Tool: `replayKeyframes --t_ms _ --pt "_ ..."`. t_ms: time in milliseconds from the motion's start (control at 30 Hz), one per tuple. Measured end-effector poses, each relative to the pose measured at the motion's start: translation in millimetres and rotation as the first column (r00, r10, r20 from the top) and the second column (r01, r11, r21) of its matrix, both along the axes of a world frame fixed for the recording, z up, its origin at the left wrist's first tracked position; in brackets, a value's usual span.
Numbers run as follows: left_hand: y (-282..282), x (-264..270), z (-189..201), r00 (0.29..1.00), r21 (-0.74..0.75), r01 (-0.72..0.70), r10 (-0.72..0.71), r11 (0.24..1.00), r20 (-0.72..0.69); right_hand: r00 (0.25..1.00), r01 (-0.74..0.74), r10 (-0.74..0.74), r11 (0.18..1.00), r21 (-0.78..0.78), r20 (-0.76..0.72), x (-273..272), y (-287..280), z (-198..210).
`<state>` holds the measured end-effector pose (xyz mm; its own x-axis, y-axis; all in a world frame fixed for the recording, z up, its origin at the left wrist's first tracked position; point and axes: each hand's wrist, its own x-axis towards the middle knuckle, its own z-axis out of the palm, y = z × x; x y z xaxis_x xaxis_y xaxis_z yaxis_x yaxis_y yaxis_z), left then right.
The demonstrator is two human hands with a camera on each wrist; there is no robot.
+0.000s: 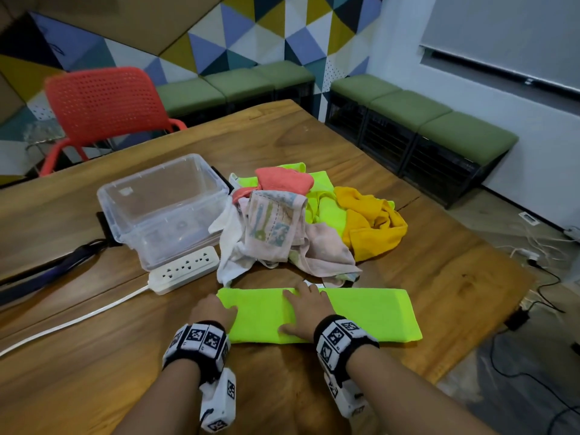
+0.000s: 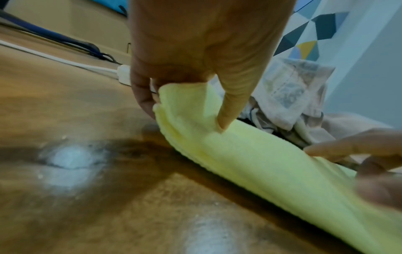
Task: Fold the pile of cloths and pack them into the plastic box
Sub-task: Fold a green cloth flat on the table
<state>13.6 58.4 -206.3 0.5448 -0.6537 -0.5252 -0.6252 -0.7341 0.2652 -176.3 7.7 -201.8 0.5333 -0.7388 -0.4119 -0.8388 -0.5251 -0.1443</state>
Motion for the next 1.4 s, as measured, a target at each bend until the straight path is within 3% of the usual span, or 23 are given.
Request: replayKeyframes --t_ms 100,200,267,333,367,433,467,533,600,667,700,767,900,1100,1267,1400 --pt "-2.8 -8.7 12.5 0.998 -0.057 0.049 -0.051 0.997 -0.040 0.934 0.193 -0.222 0.973 0.126 0.279 -2.8 1.8 1.5" --pt "-9.2 -30.7 35.8 0.989 -0.183 0.084 -0.105 0.980 -0.107 0.710 0.329 -0.546 0.816 0.476 0.445 -4.4 -2.4 5.2" --pt "-14.6 -49.9 49.1 0.969 -0.293 0.075 -0.139 0.953 -0.204 0.503 0.327 -0.754 0.618 0.714 0.422 -9.6 -5.2 14.0" --pt "-18.6 -70.4 55.5 0.913 -0.370 -0.008 -0.145 0.929 -0.382 0.384 0.278 -0.863 0.448 0.850 0.330 -17.3 -6.7 23.6" --pt "-19.7 -80.0 56.8 0.880 -0.389 -0.045 -0.148 0.920 -0.451 0.346 0.258 -0.888 0.400 0.880 0.302 -21.5 -8.9 23.5" --pt "-21.1 -96.3 52.5 0.831 -0.399 -0.039 -0.192 0.916 -0.521 0.300 0.265 -0.904 0.387 0.883 0.306 -29.7 -12.0 22.1" --pt "-21.3 -101.2 47.3 0.816 -0.404 -0.002 -0.232 0.915 -0.529 0.312 0.299 -0.893 0.417 0.858 0.326 -34.2 -13.4 19.5" --pt "-22.1 -105.7 36.5 0.794 -0.431 0.055 -0.302 0.901 -0.528 0.403 0.349 -0.829 0.531 0.772 0.388 -44.2 -12.3 17.1" --pt "-22.3 -105.3 26.5 0.824 -0.453 0.105 -0.332 0.885 -0.459 0.438 0.414 -0.790 0.601 0.684 0.428 -54.4 -10.0 9.5" --pt "-21.0 -102.8 20.8 0.894 -0.452 0.279 -0.401 0.848 -0.202 0.408 0.459 -0.805 0.588 0.666 0.430 -63.4 -7.8 2.8" --pt "-19.3 -102.1 17.3 0.887 -0.428 0.389 -0.457 0.816 -0.063 0.390 0.488 -0.814 0.579 0.653 0.430 -65.3 -6.9 1.2" --pt "-15.3 -104.0 13.5 0.830 -0.358 0.543 -0.549 0.759 0.095 0.388 0.552 -0.820 0.572 0.607 0.421 -68.2 -7.4 -3.2" --pt "-9.5 -116.9 0.4 0.707 -0.124 0.705 -0.677 0.698 0.206 0.422 0.630 -0.811 0.583 0.513 0.404 -69.1 -11.2 -12.7" --pt "-7.2 -123.2 -19.6 0.665 0.046 0.726 -0.718 0.686 0.207 0.433 0.663 -0.786 0.609 0.436 0.441 -67.2 -8.7 -8.0" --pt "-5.7 -109.0 -22.3 0.660 0.050 0.730 -0.722 0.682 0.209 0.478 0.619 -0.745 0.662 0.423 0.466 -60.6 -4.4 -6.1" --pt "-0.9 -95.2 -19.6 0.698 0.023 0.695 -0.681 0.719 0.219 0.495 0.624 -0.742 0.665 0.410 0.452 -48.1 -4.9 -9.4"
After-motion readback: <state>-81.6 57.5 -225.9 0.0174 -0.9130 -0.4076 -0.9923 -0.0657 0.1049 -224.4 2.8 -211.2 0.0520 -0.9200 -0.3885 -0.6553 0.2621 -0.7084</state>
